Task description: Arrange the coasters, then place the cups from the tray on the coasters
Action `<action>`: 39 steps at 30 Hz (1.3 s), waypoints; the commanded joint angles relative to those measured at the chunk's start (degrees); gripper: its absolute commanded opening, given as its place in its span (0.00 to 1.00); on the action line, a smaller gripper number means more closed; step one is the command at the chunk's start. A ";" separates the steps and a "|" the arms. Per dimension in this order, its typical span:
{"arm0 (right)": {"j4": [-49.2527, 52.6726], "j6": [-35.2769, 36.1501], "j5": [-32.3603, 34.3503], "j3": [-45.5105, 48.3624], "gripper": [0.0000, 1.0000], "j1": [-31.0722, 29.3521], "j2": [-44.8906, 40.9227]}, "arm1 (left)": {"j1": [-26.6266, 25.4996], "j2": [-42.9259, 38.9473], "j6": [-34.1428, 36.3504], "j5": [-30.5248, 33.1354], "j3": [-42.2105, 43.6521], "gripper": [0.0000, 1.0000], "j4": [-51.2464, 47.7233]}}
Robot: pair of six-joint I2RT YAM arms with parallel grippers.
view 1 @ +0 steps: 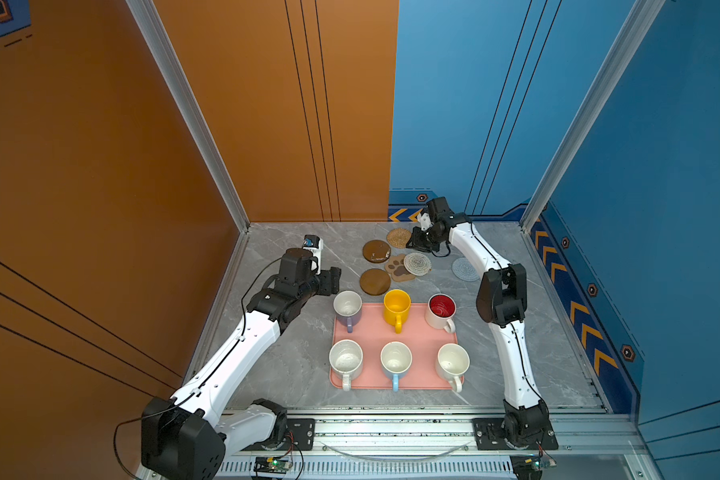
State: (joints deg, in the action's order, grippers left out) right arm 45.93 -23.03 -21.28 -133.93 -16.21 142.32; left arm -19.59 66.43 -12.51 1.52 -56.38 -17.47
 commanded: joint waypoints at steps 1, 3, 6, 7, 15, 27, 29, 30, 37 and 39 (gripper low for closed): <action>1.29 -2.16 -0.56 -3.99 0.31 -0.42 3.83 | -0.64 -1.61 0.03 1.55 0.83 0.80 -0.72; 0.91 -3.07 -1.25 -5.95 0.32 -0.92 5.59 | -0.68 -1.59 0.08 1.78 1.18 0.81 -0.75; -1.02 -4.70 -2.46 -6.65 0.33 -1.47 7.21 | -0.70 -1.57 0.02 1.82 1.37 0.81 -0.71; -1.56 -5.12 -2.68 -6.63 0.33 -1.62 7.47 | -0.65 -1.49 0.03 1.82 1.36 0.81 -0.72; -5.25 -7.61 -4.01 -6.70 0.34 -2.58 8.75 | -0.77 -1.72 0.36 1.80 1.23 0.81 -0.73; -6.23 -8.46 -5.26 -6.26 0.34 -2.58 9.89 | -0.77 -2.19 0.56 1.91 1.58 0.81 -0.73; -6.03 -8.46 -5.44 -5.96 0.33 -2.55 9.96 | -0.75 -2.15 0.56 1.73 1.65 0.81 -0.72; -5.83 -8.39 -5.44 -5.79 0.33 -2.48 9.81 | -0.84 -2.34 0.56 1.72 1.77 0.81 -0.72; -5.59 -7.35 -4.43 -2.15 0.33 -1.80 7.22 | -0.76 -3.28 0.81 2.35 2.48 0.81 -0.73; -5.50 -6.97 -4.05 -1.15 0.33 -1.48 6.49 | -0.80 -3.33 0.82 2.44 2.59 0.81 -0.72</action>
State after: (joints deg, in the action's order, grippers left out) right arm 39.46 -30.92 -25.93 -137.12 -18.44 151.35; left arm -19.97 64.05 -12.45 2.63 -54.59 -17.63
